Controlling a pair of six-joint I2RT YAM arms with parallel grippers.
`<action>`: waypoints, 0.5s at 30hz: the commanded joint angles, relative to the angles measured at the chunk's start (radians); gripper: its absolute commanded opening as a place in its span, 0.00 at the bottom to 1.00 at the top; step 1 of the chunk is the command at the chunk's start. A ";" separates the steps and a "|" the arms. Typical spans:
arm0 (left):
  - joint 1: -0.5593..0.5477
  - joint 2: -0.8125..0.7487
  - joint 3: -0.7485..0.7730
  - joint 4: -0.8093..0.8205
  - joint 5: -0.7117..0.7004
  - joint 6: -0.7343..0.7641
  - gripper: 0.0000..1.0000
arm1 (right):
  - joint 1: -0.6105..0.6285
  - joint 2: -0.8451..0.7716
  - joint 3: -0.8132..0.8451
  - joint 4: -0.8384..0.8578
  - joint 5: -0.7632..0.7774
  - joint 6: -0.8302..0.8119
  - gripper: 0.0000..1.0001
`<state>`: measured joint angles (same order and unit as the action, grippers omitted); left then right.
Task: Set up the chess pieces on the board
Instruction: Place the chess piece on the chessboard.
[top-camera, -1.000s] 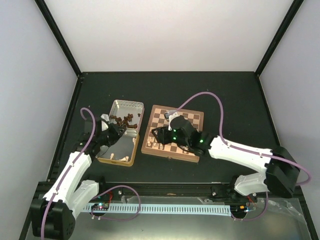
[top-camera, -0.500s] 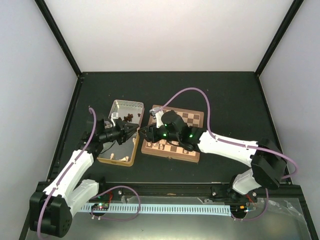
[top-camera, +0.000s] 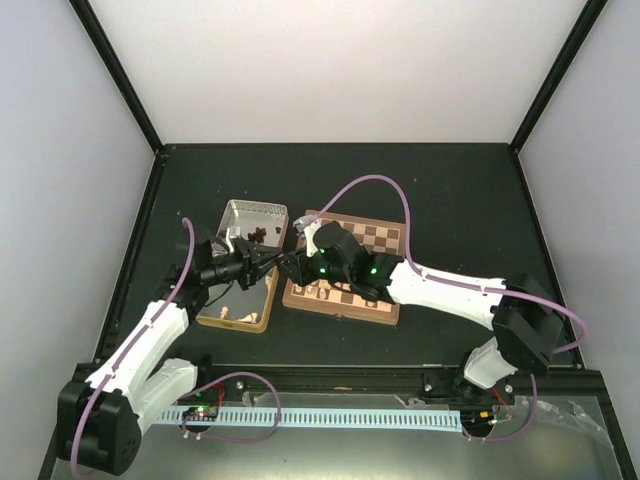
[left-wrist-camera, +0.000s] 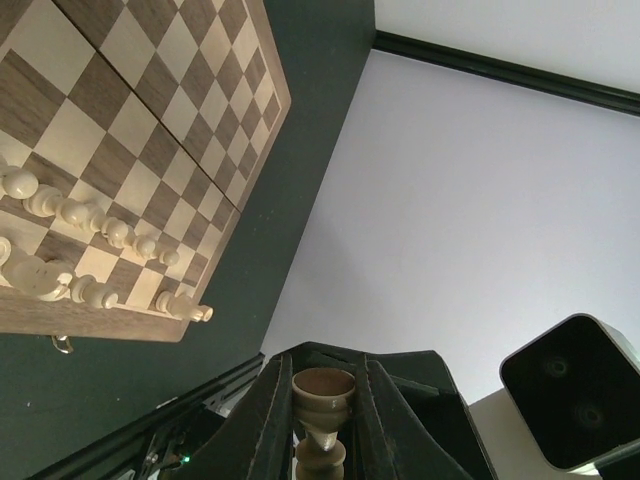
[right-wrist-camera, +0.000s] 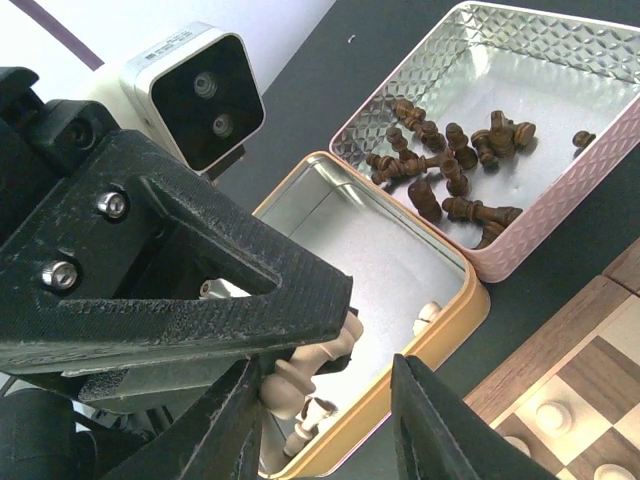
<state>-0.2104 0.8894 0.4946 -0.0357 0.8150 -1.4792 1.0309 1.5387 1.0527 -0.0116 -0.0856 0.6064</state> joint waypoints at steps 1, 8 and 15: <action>-0.012 -0.021 -0.005 0.029 -0.001 -0.048 0.09 | 0.004 0.015 0.040 -0.010 0.030 -0.007 0.35; -0.017 -0.037 -0.010 0.022 -0.019 -0.055 0.09 | 0.008 0.035 0.064 -0.014 0.030 -0.008 0.21; -0.020 -0.053 -0.004 -0.003 -0.033 -0.038 0.12 | 0.012 0.018 0.066 -0.026 0.060 0.013 0.01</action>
<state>-0.2180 0.8680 0.4835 -0.0349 0.7624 -1.5017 1.0393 1.5600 1.0943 -0.0471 -0.0689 0.6178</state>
